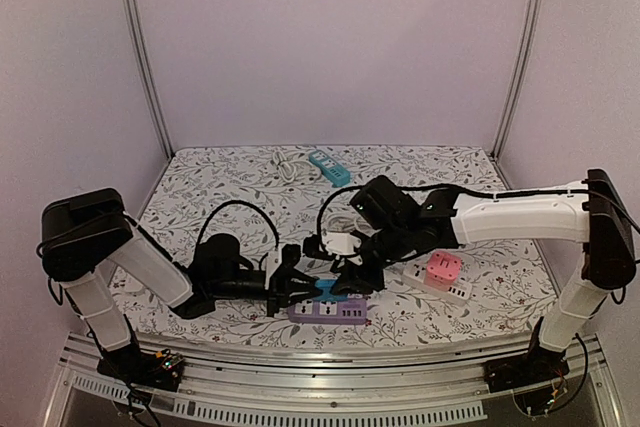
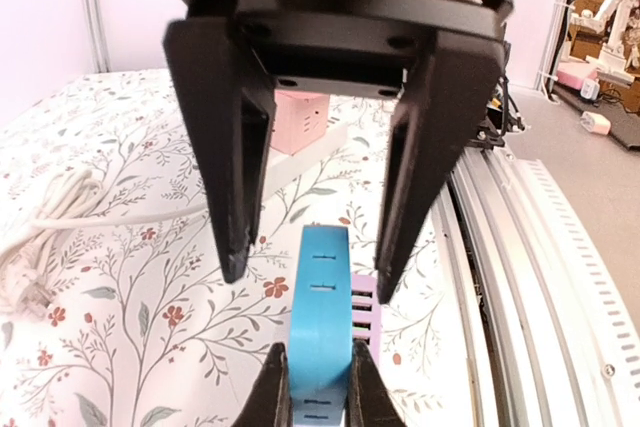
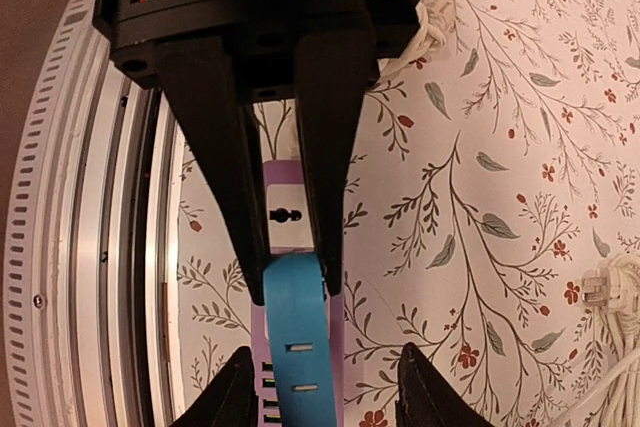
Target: Insert the plug
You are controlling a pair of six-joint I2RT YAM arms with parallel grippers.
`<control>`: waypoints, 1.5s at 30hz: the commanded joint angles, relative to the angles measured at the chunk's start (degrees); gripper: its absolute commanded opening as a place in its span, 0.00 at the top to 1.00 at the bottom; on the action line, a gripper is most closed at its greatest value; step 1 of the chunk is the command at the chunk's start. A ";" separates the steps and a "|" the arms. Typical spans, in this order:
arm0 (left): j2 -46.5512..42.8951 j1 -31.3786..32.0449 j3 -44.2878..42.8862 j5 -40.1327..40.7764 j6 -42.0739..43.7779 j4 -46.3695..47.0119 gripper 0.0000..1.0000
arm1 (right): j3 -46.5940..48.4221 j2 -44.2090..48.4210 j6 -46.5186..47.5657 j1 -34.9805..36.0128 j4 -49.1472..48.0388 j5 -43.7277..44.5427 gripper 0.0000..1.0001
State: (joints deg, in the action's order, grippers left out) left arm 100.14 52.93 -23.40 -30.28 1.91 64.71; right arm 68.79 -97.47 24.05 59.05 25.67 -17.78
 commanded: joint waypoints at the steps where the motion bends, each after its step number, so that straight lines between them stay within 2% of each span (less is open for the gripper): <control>1: 0.09 0.95 1.55 1.51 0.38 0.13 1.00 | -1.37 1.26 -2.60 -1.69 -4.63 -2.78 0.56; 9: 0.39 0.96 2.42 3.29 -0.81 2.42 1.00 | -1.38 -1.93 -3.22 -2.19 -4.51 -3.95 0.74; 14: 0.58 1.01 2.41 2.92 -1.43 4.79 1.00 | -1.42 -2.85 -3.22 -2.43 -4.19 -4.62 0.62; 19: 0.52 1.45 2.27 2.73 -1.57 5.78 1.00 | -3.66 -2.43 -3.80 -2.62 -4.05 -4.72 0.60; 25: 0.54 2.15 2.14 2.92 -2.65 5.54 1.00 | -5.49 -0.63 -4.97 -2.97 -6.94 -6.46 0.89; 30: 1.08 2.21 1.96 3.63 -4.75 4.74 1.00 | -5.02 0.41 -5.03 -2.98 -7.39 -7.51 0.99; 37: 2.87 1.65 1.10 4.04 0.66 5.02 1.00 | -5.36 1.02 -5.42 -2.97 -10.27 -1.26 1.00; 45: 4.39 -0.19 -0.03 1.90 5.90 3.00 1.00 | -4.42 -0.74 -3.07 -3.02 -10.14 0.33 1.00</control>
State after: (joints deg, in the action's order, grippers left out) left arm 102.80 53.39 -22.68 -27.62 2.31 69.21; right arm 63.13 -98.70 23.46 56.86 19.84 -20.14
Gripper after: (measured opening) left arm 0.115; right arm 0.145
